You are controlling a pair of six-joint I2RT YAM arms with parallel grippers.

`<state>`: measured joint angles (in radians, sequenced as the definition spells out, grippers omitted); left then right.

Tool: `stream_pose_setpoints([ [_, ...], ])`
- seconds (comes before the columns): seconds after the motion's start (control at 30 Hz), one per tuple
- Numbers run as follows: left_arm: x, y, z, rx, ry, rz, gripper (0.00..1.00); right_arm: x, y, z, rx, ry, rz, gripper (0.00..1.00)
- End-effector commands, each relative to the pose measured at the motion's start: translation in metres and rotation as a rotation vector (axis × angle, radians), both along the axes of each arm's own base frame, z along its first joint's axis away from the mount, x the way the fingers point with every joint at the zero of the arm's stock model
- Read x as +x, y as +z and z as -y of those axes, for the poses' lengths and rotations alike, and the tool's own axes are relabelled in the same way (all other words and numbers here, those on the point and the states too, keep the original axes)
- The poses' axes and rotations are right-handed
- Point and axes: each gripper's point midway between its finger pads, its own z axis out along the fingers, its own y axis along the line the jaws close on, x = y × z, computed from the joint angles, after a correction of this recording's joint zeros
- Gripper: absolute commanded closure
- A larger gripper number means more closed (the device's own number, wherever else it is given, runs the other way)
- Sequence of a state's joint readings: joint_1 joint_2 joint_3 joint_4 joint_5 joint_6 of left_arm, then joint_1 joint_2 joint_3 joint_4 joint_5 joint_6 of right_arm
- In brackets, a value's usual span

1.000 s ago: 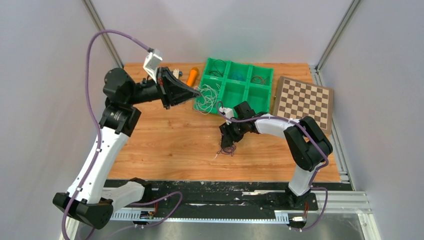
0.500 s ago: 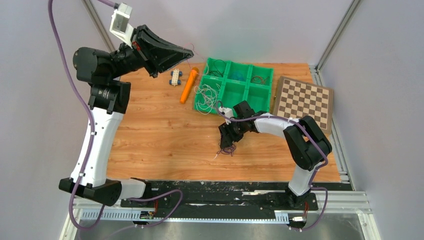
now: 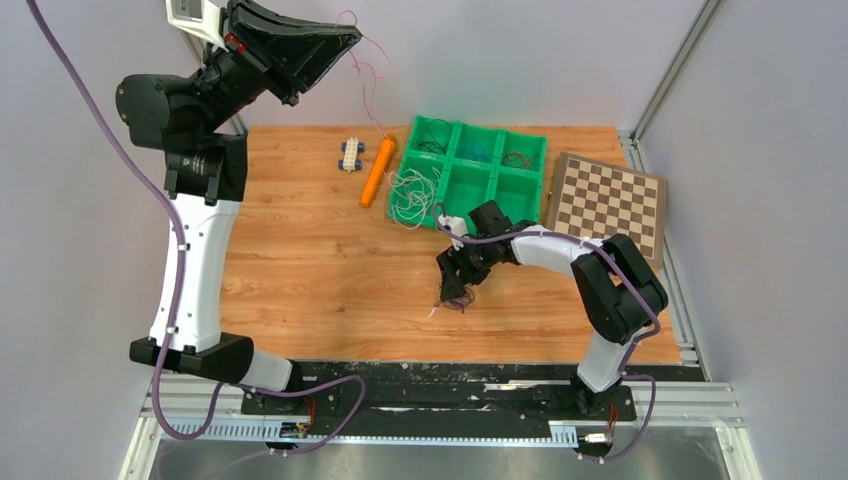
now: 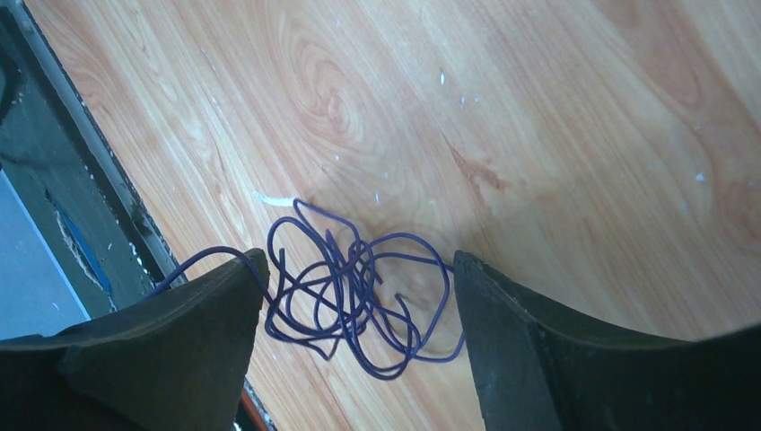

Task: Untangle the cables

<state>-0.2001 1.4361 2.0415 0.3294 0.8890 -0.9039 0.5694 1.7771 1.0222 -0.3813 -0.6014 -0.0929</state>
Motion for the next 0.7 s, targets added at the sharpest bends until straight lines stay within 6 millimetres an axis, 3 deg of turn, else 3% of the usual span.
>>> stream_pose_setpoints([
  [0.0, 0.022, -0.010, -0.003, -0.027, 0.050, -0.032, 1.00, -0.001, 0.020, 0.010, 0.006, 0.042, 0.053, 0.20],
  [0.13, 0.044, -0.043, 0.004, -0.004, 0.029, -0.125, 1.00, 0.007, 0.057, 0.008, 0.064, 0.085, 0.086, 0.19],
  [0.3, 0.069, -0.068, 0.016, 0.023, 0.009, -0.177, 1.00, 0.010, 0.095, 0.011, 0.175, 0.119, 0.110, 0.15],
  [0.43, 0.089, -0.088, 0.032, 0.044, -0.005, -0.203, 1.00, 0.017, 0.126, 0.026, 0.232, 0.099, 0.196, 0.12],
  [0.53, 0.108, -0.109, 0.048, 0.065, -0.020, -0.229, 1.00, 0.026, 0.135, 0.047, 0.232, 0.038, 0.235, 0.11],
  [0.67, 0.127, -0.134, 0.073, 0.090, -0.044, -0.231, 1.00, 0.045, 0.124, 0.089, 0.194, -0.129, 0.205, 0.10],
])
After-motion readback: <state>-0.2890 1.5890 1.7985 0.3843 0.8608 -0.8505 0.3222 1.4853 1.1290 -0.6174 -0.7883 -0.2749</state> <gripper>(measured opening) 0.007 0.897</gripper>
